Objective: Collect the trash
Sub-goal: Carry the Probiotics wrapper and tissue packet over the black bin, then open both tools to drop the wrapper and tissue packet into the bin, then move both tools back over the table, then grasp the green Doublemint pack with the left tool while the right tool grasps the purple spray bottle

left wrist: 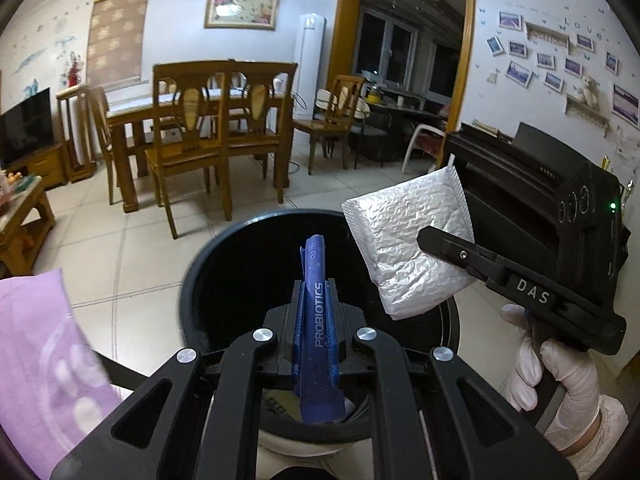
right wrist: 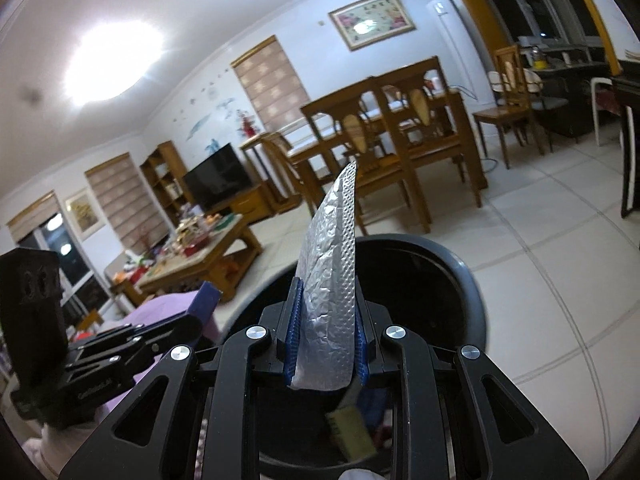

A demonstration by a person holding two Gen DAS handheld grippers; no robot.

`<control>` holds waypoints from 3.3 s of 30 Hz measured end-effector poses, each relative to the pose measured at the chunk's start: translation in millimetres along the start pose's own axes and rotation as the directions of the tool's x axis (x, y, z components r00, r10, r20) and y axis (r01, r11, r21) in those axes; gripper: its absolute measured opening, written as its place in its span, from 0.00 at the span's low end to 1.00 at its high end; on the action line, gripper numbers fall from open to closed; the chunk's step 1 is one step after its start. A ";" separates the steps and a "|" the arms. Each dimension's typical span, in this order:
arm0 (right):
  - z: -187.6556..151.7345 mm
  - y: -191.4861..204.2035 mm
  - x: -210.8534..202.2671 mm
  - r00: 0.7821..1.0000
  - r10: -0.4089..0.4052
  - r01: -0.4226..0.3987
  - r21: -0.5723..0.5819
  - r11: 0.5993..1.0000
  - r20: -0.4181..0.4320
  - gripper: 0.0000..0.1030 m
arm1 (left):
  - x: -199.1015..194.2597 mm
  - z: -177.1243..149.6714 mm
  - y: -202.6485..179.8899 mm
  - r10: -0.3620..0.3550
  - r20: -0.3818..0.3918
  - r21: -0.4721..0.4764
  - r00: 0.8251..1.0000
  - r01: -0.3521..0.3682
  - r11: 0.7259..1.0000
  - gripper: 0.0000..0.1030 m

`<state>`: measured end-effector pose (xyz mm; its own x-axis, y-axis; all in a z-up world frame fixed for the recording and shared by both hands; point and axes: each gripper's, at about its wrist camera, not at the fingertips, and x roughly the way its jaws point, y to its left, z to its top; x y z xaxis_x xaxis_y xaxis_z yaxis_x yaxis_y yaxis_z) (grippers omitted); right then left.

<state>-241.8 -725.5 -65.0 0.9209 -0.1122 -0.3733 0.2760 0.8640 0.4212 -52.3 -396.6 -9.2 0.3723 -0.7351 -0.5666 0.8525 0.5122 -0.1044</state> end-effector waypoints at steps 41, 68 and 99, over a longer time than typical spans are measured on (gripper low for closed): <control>-24.4 -11.6 26.4 0.999 -0.049 0.048 0.056 0.997 0.008 0.60 | 20.0 2.8 -10.7 0.074 -0.031 0.039 0.997 -0.073 0.997 0.85; -34.8 212.8 116.3 0.963 0.199 -0.227 -0.145 0.963 -0.183 0.72 | -141.0 -58.2 179.1 0.433 -0.024 -0.298 0.901 -0.420 0.857 0.93; -112.8 529.2 260.9 0.810 0.192 -0.474 -0.425 0.771 -0.554 0.72 | -190.9 -134.0 341.4 0.540 -0.330 -0.470 0.774 -0.631 0.618 0.29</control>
<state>113.5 -242.2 -32.7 0.6465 0.3473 -0.6793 -0.3403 0.9282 0.1506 118.5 -21.9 -46.2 0.6276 -0.1459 -0.7647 0.1194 0.9887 -0.0907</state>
